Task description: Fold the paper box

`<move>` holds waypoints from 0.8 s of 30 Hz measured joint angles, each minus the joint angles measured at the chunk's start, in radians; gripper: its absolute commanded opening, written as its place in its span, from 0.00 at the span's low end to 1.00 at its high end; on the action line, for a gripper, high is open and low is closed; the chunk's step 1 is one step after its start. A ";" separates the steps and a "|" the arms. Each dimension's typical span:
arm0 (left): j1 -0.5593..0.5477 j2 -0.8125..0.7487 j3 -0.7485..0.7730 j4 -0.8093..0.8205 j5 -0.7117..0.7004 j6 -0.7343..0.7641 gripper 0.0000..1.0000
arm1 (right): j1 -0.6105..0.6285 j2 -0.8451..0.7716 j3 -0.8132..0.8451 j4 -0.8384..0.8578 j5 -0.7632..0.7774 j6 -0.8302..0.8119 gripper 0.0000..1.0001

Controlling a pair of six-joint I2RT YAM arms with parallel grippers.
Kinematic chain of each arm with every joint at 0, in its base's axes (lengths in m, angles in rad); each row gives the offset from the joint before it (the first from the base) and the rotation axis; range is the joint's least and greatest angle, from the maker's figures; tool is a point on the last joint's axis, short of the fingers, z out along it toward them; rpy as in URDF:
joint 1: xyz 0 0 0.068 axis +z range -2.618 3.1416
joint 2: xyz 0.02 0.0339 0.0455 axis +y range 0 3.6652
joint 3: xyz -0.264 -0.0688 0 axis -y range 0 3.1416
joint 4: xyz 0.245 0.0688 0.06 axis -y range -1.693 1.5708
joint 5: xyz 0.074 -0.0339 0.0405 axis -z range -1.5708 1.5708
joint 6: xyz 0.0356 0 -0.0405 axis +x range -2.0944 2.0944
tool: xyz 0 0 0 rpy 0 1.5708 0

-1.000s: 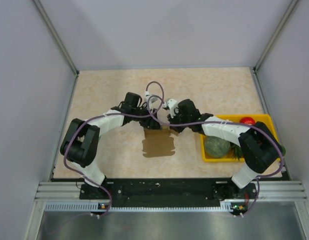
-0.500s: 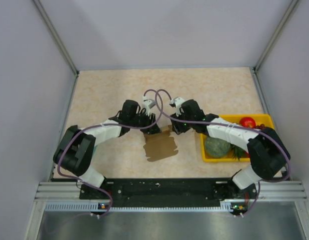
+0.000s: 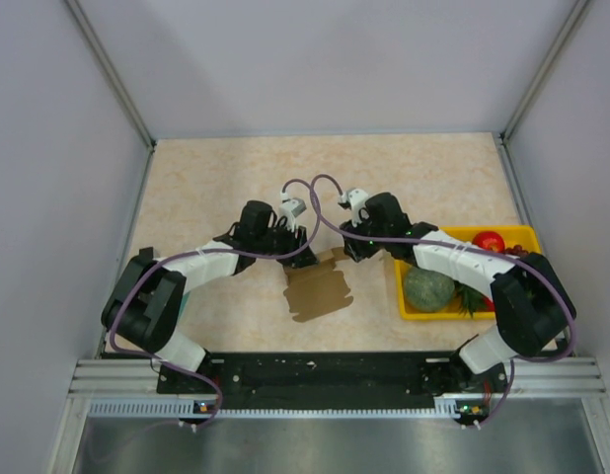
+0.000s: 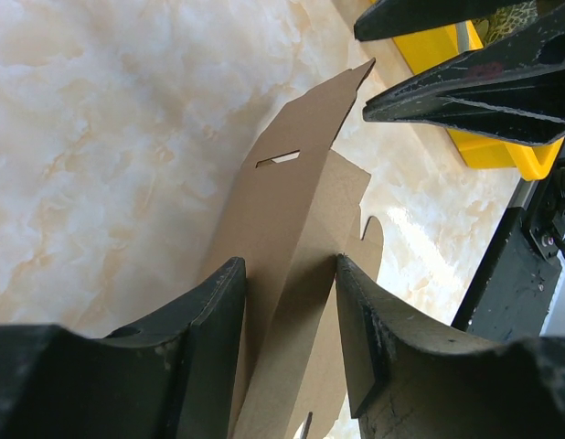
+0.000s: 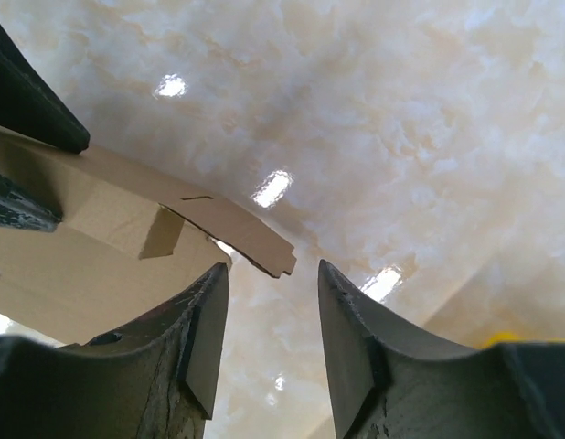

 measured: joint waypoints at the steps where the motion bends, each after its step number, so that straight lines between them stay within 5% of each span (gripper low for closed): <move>1: 0.000 0.000 0.000 0.000 0.000 0.000 0.49 | 0.000 0.000 0.000 -0.003 0.006 -0.013 0.45; 9: -0.001 0.000 0.000 0.000 0.000 -0.002 0.50 | 0.000 0.014 0.010 -0.006 -0.007 -0.114 0.41; 16: -0.001 0.000 0.000 -0.002 0.000 -0.003 0.45 | 0.000 0.103 0.063 -0.020 -0.067 -0.154 0.14; 24: -0.008 0.000 -0.002 0.001 -0.005 -0.011 0.39 | 0.001 0.063 0.048 -0.036 -0.087 -0.063 0.10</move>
